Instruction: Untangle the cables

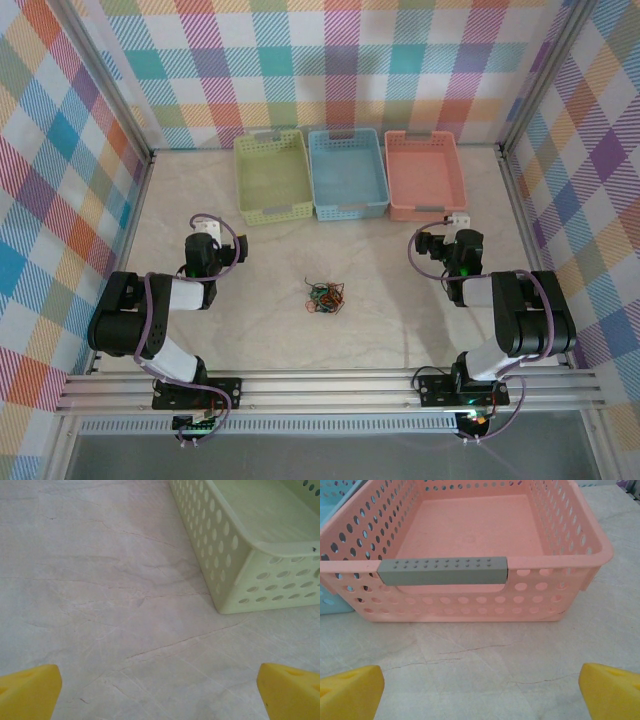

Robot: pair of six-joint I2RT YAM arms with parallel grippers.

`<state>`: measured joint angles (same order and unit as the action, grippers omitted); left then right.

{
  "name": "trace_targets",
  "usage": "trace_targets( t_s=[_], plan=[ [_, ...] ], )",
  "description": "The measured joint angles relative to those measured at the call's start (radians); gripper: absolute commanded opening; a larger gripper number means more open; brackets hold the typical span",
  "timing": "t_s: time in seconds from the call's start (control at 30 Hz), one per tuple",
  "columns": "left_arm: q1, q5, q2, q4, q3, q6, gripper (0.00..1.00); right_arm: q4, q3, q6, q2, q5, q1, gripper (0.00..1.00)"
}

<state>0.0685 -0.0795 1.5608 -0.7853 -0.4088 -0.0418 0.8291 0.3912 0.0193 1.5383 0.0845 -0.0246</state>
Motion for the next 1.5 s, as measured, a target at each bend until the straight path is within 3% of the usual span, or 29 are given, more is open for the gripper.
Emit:
trace_targets(
  t_s=[0.37, 0.5, 0.73, 0.87, 0.97, 1.17, 1.5],
  plan=[
    [0.0, 0.011, -0.004, 0.017, -0.003, 0.0, 1.0, -0.027, 0.006, 0.003, -0.008, 0.009, 0.0, 1.0],
    [0.003, -0.02, -0.109, 0.277, -0.104, 0.031, 1.0, -0.151, 0.038, 0.008, -0.101, 0.058, -0.011, 1.0],
    [0.003, -0.04, -0.431, 0.5, -0.254, 0.24, 1.0, -0.332, 0.052, 0.027, -0.34, 0.145, -0.081, 0.94],
    [-0.002, -0.023, -0.466, 0.629, -0.283, 0.43, 1.0, -0.488, 0.105, 0.082, -0.462, 0.114, -0.082, 0.91],
    [-0.002, 0.075, -0.417, 0.735, -0.303, 0.565, 0.98, -0.577, 0.165, 0.141, -0.514, 0.052, -0.089, 0.89],
    [0.047, 0.251, -0.257, 0.824, -0.316, 0.76, 0.92, -0.708, 0.306, 0.221, -0.42, -0.066, -0.22, 0.88],
    [0.265, 0.357, -0.101, 0.883, -0.436, 0.776, 0.83, -0.883, 0.522, 0.206, -0.116, -0.321, -0.396, 0.71]
  ],
)
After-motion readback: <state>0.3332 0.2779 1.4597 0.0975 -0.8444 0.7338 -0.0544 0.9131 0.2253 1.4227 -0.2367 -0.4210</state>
